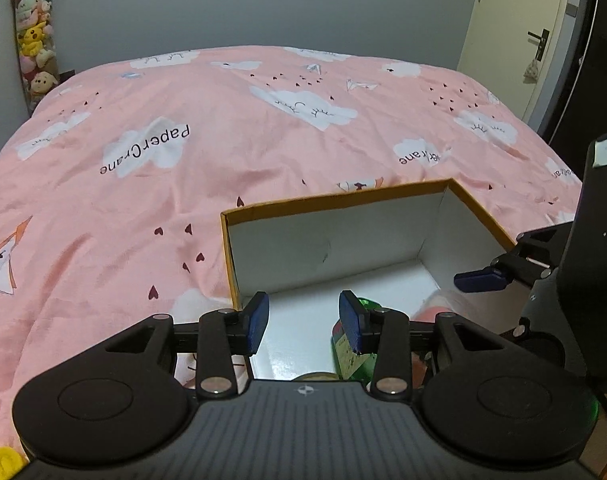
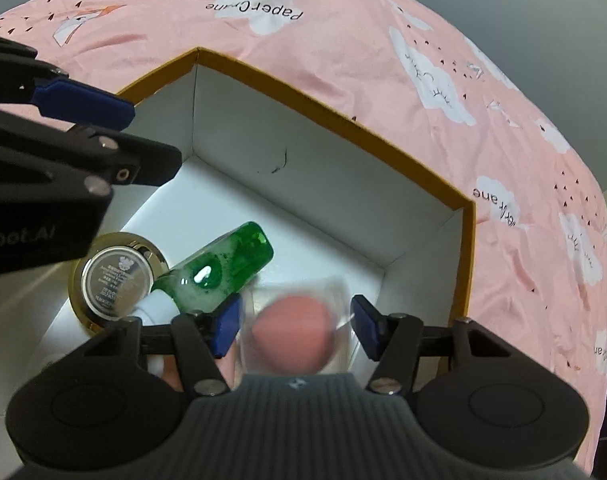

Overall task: Organize rigid objects
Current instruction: 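Move both tools back toward the remaining items on the bed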

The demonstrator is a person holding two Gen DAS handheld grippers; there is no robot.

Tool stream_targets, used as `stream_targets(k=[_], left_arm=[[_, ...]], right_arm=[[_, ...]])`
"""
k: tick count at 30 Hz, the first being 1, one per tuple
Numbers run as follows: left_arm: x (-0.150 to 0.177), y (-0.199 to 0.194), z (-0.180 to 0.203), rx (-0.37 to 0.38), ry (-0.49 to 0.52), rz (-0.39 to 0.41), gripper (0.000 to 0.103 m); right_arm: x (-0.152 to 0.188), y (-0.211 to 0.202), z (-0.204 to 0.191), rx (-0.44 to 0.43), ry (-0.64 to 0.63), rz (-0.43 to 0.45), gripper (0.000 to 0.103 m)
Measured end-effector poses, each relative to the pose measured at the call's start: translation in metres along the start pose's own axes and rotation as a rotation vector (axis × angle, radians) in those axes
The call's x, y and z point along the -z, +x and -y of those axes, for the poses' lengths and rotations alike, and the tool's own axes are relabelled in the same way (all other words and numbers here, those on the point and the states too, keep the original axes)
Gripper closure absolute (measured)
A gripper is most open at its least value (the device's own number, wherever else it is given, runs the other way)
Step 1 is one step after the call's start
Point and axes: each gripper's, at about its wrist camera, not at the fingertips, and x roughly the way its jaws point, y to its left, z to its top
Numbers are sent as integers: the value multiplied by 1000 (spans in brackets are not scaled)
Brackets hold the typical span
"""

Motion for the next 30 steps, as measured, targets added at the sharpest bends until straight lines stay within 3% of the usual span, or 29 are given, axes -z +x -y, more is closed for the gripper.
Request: stream_targets(k=[8, 12, 14, 26, 30], left_arm=[[3, -3, 1, 11, -6, 3, 56], [4, -8, -2, 18, -22, 10, 55], [5, -11, -3, 11, -28, 16, 55], [7, -52, -3, -28, -33, 111, 49], [13, -72, -9, -63, -40, 155, 47]], right_arm=[[2, -8, 0, 18, -15, 9, 42], [2, -19, -1, 25, -9, 45, 32], [3, -27, -3, 34, -9, 64, 32], [4, -73, -8, 46, 21, 160, 26], [4, -98, -14, 40, 42, 224, 20]])
